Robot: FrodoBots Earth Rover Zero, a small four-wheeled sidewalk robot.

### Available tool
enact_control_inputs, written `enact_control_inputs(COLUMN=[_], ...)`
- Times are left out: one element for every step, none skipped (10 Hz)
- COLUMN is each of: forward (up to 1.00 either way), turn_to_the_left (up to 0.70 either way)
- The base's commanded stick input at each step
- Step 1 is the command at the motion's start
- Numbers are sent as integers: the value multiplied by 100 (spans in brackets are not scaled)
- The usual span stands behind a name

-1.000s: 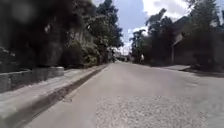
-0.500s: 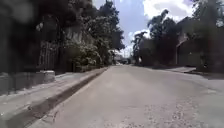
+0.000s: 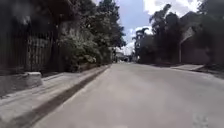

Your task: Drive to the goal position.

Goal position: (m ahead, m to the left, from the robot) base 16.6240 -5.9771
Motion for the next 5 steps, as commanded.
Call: enact_control_inputs(forward=[100,100,100,100,100], turn_to_the_left=[-3,0,0,0,0])
